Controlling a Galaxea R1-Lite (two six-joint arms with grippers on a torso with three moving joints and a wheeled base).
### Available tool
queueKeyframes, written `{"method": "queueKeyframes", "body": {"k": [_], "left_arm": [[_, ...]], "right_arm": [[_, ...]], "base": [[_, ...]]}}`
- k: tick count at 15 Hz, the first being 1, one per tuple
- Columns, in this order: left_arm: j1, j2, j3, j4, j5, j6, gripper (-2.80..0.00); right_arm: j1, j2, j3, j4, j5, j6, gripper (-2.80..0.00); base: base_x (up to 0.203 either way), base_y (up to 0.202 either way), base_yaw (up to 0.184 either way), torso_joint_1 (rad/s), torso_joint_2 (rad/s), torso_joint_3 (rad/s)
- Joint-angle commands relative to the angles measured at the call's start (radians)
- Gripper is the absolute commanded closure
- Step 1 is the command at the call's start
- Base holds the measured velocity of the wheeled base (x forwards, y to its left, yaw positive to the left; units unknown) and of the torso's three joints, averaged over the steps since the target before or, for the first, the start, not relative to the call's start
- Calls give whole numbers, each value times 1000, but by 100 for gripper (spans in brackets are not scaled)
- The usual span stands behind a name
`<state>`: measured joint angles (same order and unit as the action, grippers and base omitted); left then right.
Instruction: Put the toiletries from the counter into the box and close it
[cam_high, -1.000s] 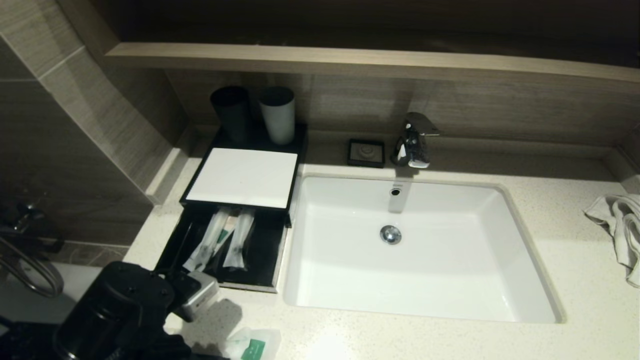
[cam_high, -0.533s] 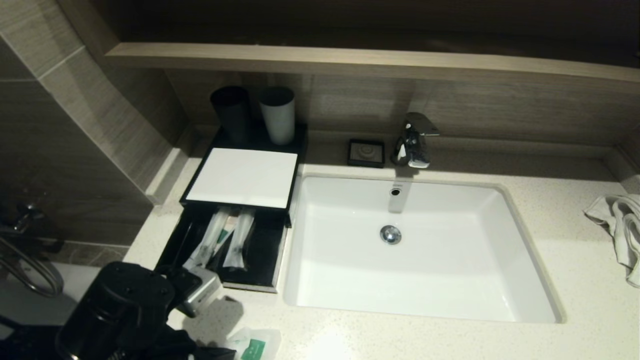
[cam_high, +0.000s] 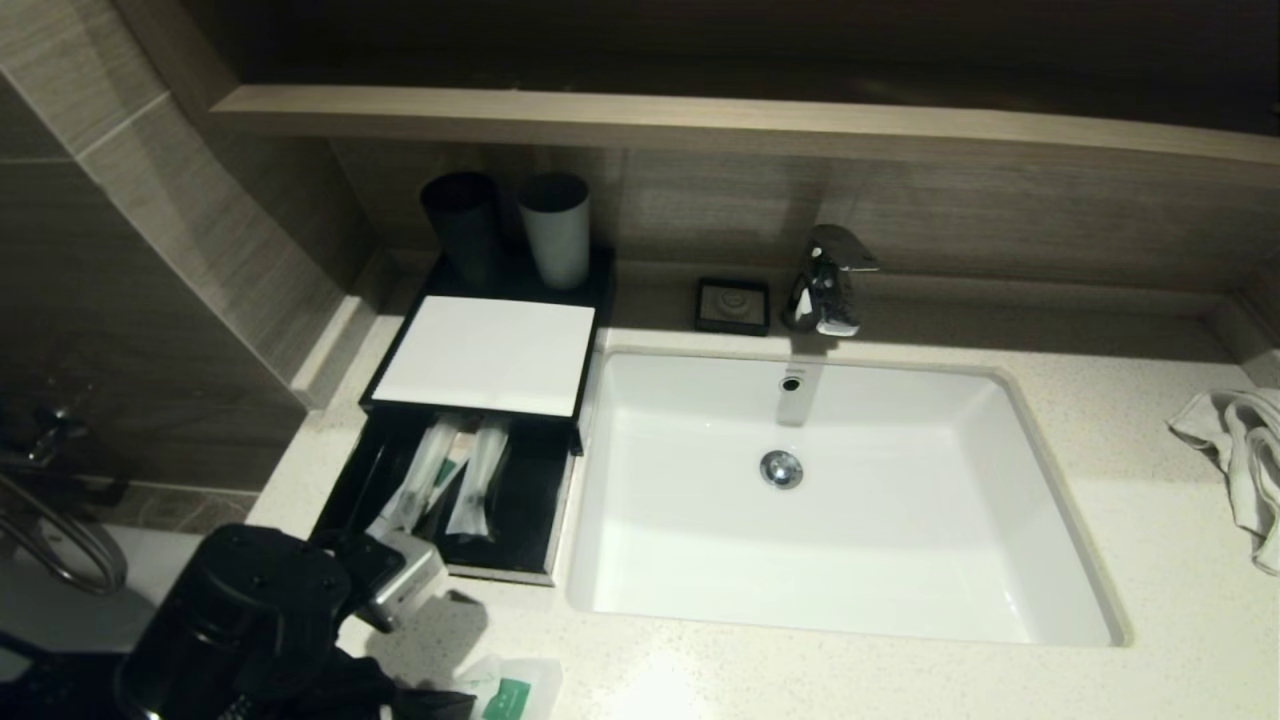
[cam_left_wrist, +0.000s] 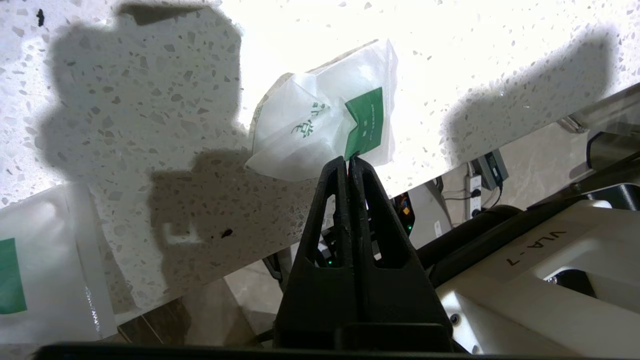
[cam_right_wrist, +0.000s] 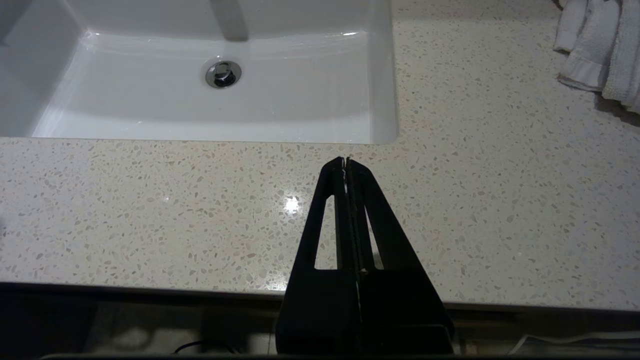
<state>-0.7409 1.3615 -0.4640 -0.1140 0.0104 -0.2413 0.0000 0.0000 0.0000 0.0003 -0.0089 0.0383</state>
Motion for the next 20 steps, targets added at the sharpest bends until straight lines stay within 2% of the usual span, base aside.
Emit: {"method": "queueKeyframes", "body": {"k": [1, 10, 13, 20], "left_arm": [[0, 2, 4, -10, 0, -1, -280], [0, 20, 8, -44, 2, 0, -280], [-3, 39, 19, -72, 36, -1, -280], [-28, 113, 85, -250, 94, 0, -280]], "right_arm": [[0, 0, 0, 0, 1, 0, 0], [0, 1, 0, 0, 1, 0, 0], [0, 0, 0, 0, 0, 0, 0], [0, 2, 0, 0, 0, 0, 0]], "base": [[0, 0, 0, 0, 0, 0], [0, 0, 0, 0, 0, 0], [0, 0, 0, 0, 0, 0], [0, 0, 0, 0, 0, 0]]}}
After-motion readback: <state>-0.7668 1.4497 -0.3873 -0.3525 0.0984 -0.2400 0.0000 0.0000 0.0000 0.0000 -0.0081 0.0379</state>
